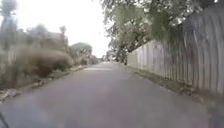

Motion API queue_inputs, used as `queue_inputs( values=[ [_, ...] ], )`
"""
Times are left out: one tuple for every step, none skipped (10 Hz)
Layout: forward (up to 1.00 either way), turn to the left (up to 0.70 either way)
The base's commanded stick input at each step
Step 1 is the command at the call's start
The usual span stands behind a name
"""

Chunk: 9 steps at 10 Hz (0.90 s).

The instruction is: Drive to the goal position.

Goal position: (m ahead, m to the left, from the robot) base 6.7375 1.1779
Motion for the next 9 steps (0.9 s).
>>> queue_inputs(
  values=[
    [1.00,0.00],
    [1.00,0.00],
    [1.00,0.00],
    [1.00,0.00],
    [1.00,0.00],
    [1.00,0.00],
    [1.00,0.00],
    [1.00,0.00],
    [1.00,0.00]
  ],
)
